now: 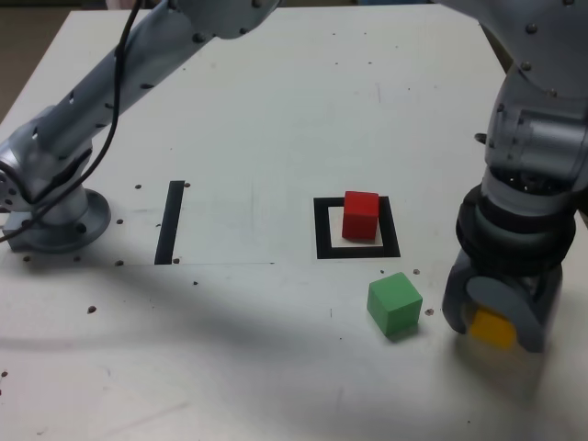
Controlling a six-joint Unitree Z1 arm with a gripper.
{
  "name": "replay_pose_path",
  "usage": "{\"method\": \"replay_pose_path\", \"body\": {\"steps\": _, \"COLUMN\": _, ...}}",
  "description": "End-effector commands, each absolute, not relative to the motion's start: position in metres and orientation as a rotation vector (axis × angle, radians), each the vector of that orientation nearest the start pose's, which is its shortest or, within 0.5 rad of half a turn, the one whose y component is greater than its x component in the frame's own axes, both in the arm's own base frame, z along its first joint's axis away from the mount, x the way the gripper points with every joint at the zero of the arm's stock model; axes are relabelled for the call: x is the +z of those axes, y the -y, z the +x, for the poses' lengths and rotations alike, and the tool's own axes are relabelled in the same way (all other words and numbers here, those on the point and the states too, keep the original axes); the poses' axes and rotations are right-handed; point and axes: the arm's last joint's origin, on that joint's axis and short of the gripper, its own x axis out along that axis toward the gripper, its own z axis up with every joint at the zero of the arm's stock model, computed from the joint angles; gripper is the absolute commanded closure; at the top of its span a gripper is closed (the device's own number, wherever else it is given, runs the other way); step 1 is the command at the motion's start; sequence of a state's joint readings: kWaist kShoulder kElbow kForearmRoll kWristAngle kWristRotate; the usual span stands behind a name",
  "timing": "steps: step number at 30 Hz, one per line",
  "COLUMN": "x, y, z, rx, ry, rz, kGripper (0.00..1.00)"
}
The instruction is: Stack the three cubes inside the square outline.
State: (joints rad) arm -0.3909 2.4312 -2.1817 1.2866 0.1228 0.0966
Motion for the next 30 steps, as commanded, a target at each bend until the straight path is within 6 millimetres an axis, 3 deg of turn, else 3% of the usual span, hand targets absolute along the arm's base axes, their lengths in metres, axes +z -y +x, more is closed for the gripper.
{"method": "replay_pose_path", "body": {"steps": 1, "x": 0.214, "y": 0.183, "z": 0.46, "rx": -0.285, "ry": -1.479, "rz": 0.461, "kGripper": 0.72}}
{"method": "replay_pose_path", "body": {"steps": 11, "x": 0.221, "y": 0.183, "z": 0.46, "rx": -0.276, "ry": -1.451, "rz": 0.437, "kGripper": 0.81}}
{"method": "replay_pose_path", "body": {"steps": 17, "x": 0.242, "y": 0.178, "z": 0.451, "rx": -0.266, "ry": -1.431, "rz": 0.449, "kGripper": 0.83}}
{"method": "replay_pose_path", "body": {"steps": 24, "x": 0.279, "y": 0.158, "z": 0.435, "rx": -0.292, "ry": -1.393, "rz": 0.446, "kGripper": 0.85}}
{"method": "replay_pose_path", "body": {"steps": 30, "x": 0.29, "y": 0.134, "z": 0.423, "rx": -0.317, "ry": -1.416, "rz": 0.403, "kGripper": 0.85}}
